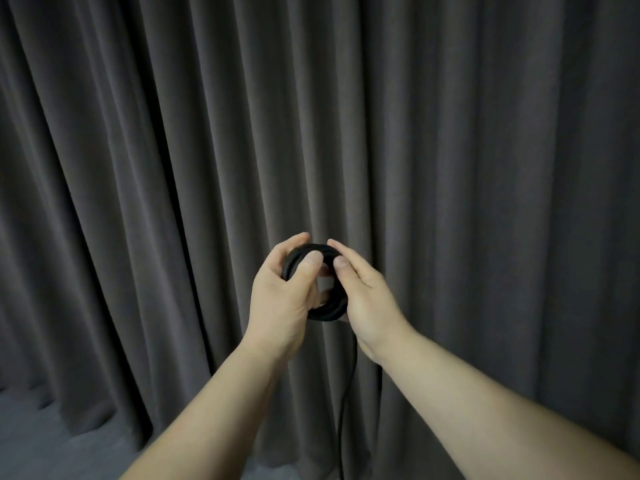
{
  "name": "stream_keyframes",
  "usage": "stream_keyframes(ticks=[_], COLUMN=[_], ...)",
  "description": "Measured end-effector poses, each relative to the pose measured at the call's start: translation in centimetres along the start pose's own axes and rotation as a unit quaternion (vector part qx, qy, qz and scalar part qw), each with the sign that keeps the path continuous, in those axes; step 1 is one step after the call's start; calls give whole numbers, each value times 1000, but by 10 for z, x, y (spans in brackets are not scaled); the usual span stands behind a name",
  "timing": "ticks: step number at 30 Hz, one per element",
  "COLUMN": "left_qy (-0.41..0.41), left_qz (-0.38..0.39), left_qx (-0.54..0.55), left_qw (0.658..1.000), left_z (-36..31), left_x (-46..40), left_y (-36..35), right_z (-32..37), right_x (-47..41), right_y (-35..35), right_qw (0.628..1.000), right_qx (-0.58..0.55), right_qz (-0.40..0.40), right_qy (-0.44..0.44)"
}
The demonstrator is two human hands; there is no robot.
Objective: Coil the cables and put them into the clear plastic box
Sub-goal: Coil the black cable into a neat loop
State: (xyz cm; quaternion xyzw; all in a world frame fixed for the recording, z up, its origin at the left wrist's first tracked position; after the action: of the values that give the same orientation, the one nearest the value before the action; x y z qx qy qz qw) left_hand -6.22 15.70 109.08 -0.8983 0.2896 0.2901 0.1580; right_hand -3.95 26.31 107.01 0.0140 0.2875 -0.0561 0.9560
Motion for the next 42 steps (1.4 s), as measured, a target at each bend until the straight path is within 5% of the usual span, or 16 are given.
stream_keyframes(ticks=[6, 12, 19, 24, 29, 31, 34, 36, 38, 40, 42], left_qy=[-39, -31, -29, -34, -64, -71, -77, -72, -71, -62, -53], left_qz=[-11, 15, 21, -66, -162, -192, -222, -240, -243, -229, -214], left_qx=[-205, -157, -72, -6, 34, 41, 21, -18, -61, -127, -186], left_qw=[978, 987, 997, 997, 984, 978, 972, 968, 966, 963, 958], left_z=[5, 1, -3, -9, -20, -24, -26, -24, -22, -23, -24], left_x=[7, 12, 12, -2, -21, -22, -23, -23, -22, -21, -19], left_y=[6, -1, -8, 9, 55, 69, 82, 88, 89, 86, 79], right_z=[7, 8, 8, -5, -30, -37, -30, -12, 3, 16, 31], right_x=[-3, -5, -11, -6, 23, 24, 6, -3, -5, -4, -1], right_y=[1, 8, 8, 3, 14, 19, 38, 43, 26, 4, -18], right_qw=[992, 979, 981, 995, 939, 940, 973, 925, 771, 654, 623], right_qx=[103, 138, 165, 70, 111, 115, 133, 368, 624, 719, 726], right_qz=[-69, -112, -54, 47, 210, 171, -19, -36, 105, 226, 291], right_qy=[35, 95, 86, -57, -249, -271, -185, -90, -72, -64, -11])
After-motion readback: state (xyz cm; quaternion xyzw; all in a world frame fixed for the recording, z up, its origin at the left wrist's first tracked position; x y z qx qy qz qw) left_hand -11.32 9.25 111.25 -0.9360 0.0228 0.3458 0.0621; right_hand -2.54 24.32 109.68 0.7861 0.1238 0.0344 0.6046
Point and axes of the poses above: each hand's wrist, its own x-axis away from the middle knuckle, its own y-axis out of the back of the hand, z = x × y, the point moved 3 cm from there along -x, towards the middle knuckle, and after that the axes turned 12 degrees about z, right-handed, at the moved point
